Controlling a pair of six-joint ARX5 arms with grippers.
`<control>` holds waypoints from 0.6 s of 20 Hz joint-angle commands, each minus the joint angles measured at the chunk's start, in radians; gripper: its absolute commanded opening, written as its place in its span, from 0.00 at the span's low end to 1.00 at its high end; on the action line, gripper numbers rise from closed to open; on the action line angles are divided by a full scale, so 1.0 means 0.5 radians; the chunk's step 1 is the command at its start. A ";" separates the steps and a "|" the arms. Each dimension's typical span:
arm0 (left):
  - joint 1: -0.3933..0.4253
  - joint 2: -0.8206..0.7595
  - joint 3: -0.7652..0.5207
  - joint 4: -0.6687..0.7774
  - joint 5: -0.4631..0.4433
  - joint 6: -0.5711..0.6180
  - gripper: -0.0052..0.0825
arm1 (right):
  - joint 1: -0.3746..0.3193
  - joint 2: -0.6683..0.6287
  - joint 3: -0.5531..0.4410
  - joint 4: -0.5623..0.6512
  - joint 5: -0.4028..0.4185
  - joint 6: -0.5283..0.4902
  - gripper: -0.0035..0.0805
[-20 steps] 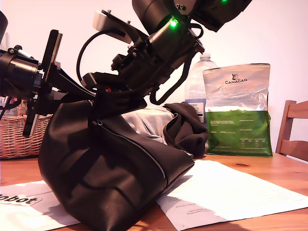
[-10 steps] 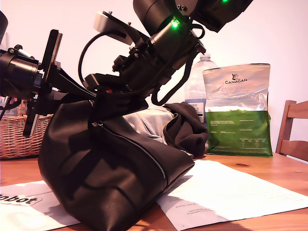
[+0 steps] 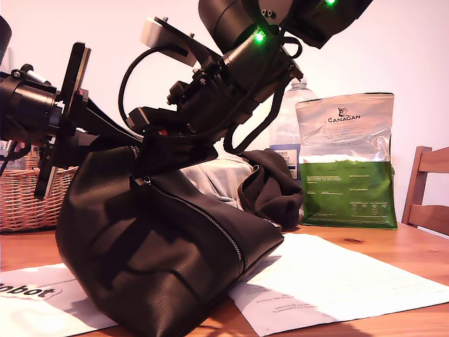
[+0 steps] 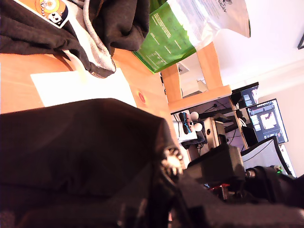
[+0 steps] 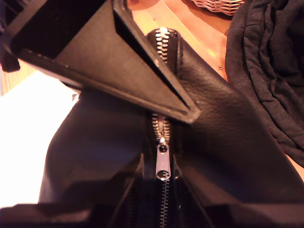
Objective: Open the zipper in the zip bag in front of you
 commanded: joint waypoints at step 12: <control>-0.007 -0.005 -0.003 0.024 0.048 0.038 0.03 | -0.098 0.053 0.010 -0.002 0.056 -0.003 0.30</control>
